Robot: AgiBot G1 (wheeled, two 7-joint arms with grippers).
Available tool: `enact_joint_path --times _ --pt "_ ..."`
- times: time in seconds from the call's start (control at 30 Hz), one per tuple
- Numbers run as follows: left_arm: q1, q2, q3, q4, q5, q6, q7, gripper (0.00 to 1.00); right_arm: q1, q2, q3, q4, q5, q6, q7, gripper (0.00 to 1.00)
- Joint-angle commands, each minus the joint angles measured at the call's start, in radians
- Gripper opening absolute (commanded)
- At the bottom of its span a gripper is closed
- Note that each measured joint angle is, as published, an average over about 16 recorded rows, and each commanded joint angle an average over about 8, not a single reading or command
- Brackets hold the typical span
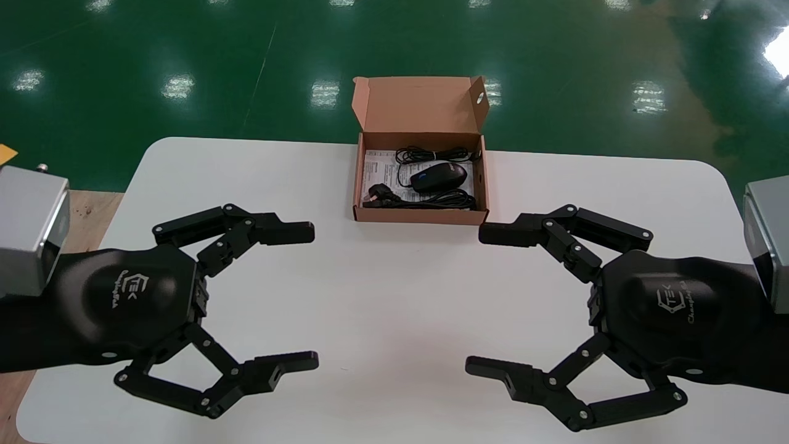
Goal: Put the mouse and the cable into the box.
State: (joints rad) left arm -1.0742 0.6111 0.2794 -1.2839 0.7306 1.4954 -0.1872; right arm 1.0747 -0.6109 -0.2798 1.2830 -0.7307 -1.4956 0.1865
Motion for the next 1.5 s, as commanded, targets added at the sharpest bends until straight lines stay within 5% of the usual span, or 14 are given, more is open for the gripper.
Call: enact_joint_path --times 0.03,1.5 --pt "0.000 0.000 0.000 0.000 0.000 0.000 0.000 1.00 0.000 0.000 0.000 0.000 0.000 0.000 0.000 1.00" --pt "-0.001 0.002 0.002 0.002 -0.001 -0.002 0.001 1.00 0.002 -0.001 -0.001 -0.003 -0.002 0.001 -0.001 1.00"
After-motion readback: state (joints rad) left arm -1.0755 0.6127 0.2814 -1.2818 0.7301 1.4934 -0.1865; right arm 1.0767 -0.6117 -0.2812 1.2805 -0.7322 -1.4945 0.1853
